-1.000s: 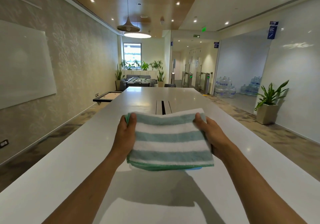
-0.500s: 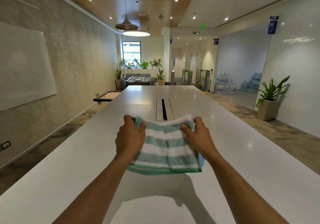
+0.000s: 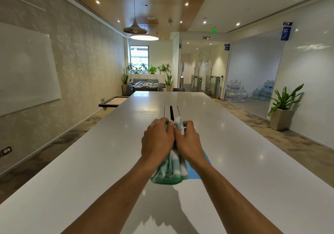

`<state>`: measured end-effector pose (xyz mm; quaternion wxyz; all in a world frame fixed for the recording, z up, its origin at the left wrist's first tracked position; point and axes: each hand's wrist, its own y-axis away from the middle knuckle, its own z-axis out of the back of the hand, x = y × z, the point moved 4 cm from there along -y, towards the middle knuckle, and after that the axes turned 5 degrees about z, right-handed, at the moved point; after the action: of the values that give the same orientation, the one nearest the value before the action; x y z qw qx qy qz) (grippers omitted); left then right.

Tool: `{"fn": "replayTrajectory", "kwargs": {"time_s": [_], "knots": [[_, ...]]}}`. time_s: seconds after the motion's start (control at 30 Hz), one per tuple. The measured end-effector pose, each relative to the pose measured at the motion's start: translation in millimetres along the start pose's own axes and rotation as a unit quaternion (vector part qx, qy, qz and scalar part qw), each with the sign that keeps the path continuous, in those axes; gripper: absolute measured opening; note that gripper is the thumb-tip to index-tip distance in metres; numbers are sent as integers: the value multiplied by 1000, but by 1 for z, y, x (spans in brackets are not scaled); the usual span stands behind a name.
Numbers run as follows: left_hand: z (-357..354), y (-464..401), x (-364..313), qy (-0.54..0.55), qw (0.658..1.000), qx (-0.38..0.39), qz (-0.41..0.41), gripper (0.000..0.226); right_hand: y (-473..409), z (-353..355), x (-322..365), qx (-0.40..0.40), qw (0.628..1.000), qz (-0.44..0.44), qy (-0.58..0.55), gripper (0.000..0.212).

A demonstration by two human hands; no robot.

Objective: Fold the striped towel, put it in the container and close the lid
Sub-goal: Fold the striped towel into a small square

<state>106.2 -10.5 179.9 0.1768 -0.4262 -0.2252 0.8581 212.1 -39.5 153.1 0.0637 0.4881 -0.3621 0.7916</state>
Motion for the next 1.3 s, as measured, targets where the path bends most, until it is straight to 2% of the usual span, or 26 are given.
{"fn": "replayTrajectory", "kwargs": {"time_s": [0.13,0.27,0.4,0.5,0.57,0.67,0.73,0.77,0.83,0.9,0.93,1.03,1.07,1.1,1.13,1.17,1.2,1.23,1.27,1.3], "knots": [[-3,1,6,82,996,-30,8,27,6,-9,1,30,999,9,-15,32],[-5,4,11,170,983,-39,58,30,15,-21,-2,85,995,-11,-58,33],[-18,14,8,301,945,70,106,41,21,-23,-10,112,977,-77,-164,39],[-25,20,4,397,895,161,123,49,20,-21,-19,63,972,-85,-211,40],[-28,28,-1,423,879,191,107,49,21,-22,-24,38,963,-95,-251,40],[-38,39,0,506,821,240,114,42,25,-27,-37,34,946,-131,-294,53],[-46,43,4,542,788,265,124,49,28,-31,-45,28,941,-144,-304,57],[-48,45,7,543,784,275,121,56,29,-33,-49,12,937,-149,-315,53],[-52,45,11,538,777,309,109,71,28,-32,-57,-39,940,-159,-298,30],[-53,42,16,491,807,312,102,76,26,-27,-61,-64,955,-165,-239,20],[-52,38,22,454,839,281,103,70,24,-23,-61,-60,961,-158,-219,20],[-43,19,50,279,955,76,70,36,12,-13,-60,-31,970,-132,-203,20],[-41,13,60,218,973,29,76,34,7,-9,-59,-25,968,-133,-210,20],[-43,5,72,190,977,22,99,40,2,-5,-60,-20,964,-136,-226,19],[-46,-1,82,207,967,65,136,51,-2,-2,-60,-13,959,-141,-245,19],[-52,-5,89,268,936,133,184,61,-6,-1,-61,-3,955,-145,-260,20],[-60,-8,95,347,884,209,232,68,-8,-1,-62,9,951,-148,-271,21],[-67,-9,98,414,830,271,257,68,-9,-2,-62,18,950,-150,-274,22],[-70,-8,98,448,800,299,262,62,-10,-4,-64,27,950,-151,-272,22],[-73,-7,96,460,794,301,259,55,-11,-7,-66,33,951,-152,-266,21]]}}
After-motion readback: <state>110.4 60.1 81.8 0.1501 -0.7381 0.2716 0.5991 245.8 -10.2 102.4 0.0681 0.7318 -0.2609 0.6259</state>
